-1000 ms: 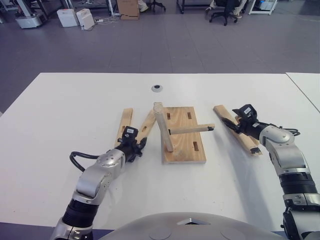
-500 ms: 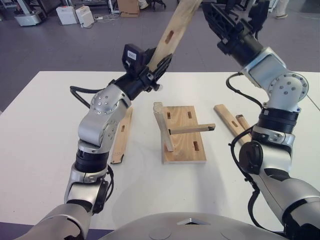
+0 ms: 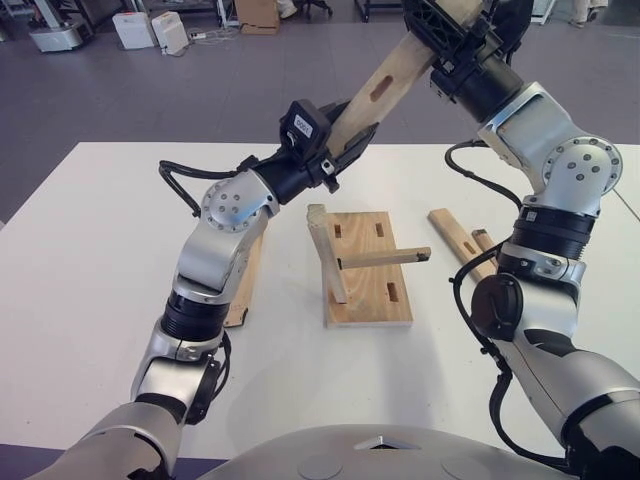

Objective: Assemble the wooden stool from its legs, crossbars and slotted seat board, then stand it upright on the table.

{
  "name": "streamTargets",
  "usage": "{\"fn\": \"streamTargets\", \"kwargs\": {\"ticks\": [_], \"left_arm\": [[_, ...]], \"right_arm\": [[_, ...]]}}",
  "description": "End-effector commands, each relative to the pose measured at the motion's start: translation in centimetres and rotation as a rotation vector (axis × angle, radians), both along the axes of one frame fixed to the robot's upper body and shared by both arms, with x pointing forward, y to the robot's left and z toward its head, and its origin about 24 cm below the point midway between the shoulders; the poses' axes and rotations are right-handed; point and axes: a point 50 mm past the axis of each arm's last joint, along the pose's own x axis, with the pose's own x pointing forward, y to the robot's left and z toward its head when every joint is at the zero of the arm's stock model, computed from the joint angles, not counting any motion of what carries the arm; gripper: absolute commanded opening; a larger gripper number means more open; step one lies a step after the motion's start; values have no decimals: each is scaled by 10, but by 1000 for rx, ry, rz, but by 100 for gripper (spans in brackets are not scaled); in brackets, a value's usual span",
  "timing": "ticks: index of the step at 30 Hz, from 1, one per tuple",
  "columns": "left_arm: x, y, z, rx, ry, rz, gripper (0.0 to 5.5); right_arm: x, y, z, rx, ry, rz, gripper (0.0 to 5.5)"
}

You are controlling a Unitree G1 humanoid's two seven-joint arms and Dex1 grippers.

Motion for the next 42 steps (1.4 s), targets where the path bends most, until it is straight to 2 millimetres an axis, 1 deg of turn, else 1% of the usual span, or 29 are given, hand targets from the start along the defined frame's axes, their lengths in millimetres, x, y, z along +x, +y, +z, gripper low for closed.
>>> {"fn": "streamTargets", "kwargs": {"ticks": [1,2,3,4,5,7,8,9,11,12,13,14,17,20,23,28,31,33,35,36,39,42], "left_arm": [[-4,-1,-2,45,-39,-24,208],[-3,0,-3,53,-41,-17,208],[-2,3,-4,63,-42,0,208],[-1,4,-4,68,-42,12,246],[0,6,-5,72,-38,31,257],[1,18,-7,55,-25,80,304],[0,27,-6,17,-11,115,320],[-2,36,-5,-21,1,142,338],[-7,46,-1,-103,10,167,379],[-9,47,2,-136,8,166,391],[-12,48,5,-164,6,163,413],[-14,45,7,-179,1,149,419],[-20,37,10,-191,3,113,420],[-24,32,10,-186,4,91,420],[-26,30,8,-180,7,93,420],[-28,30,9,-187,5,91,420],[-29,30,11,-193,-2,90,420],[-30,27,12,-200,-5,81,420],[-32,22,12,-207,-2,63,420],[-33,19,12,-208,0,49,420],[-36,7,11,-210,4,5,420],[-37,-2,9,-210,15,-23,420]], "right_arm": [[-4,-10,-8,-4,24,-17,100],[-6,-13,-10,3,26,-28,100],[-7,-21,-14,-5,30,-65,100],[-10,-29,-19,-16,38,-109,100],[-15,-44,-28,-9,59,-168,100],[-35,-75,-59,-30,135,-313,100],[-53,-88,-81,-45,206,-377,100],[-69,-94,-98,-69,264,-416,100],[-97,-97,-125,-80,372,-465,100],[-107,-96,-134,-78,411,-481,100],[-113,-95,-140,-79,442,-494,100],[-119,-95,-146,-90,472,-519,100],[-124,-95,-160,-161,526,-574,100],[-125,-99,-163,-235,522,-634,100],[-125,-105,-157,-275,489,-669,100],[-126,-106,-152,-334,459,-683,101],[-123,-108,-144,-431,394,-735,101],[-118,-104,-132,-490,313,-758,103],[-116,-93,-124,-548,236,-735,103],[-117,-87,-127,-579,220,-708,103],[-122,-73,-144,-661,247,-632,102],[-121,-65,-155,-728,284,-606,102]]}}
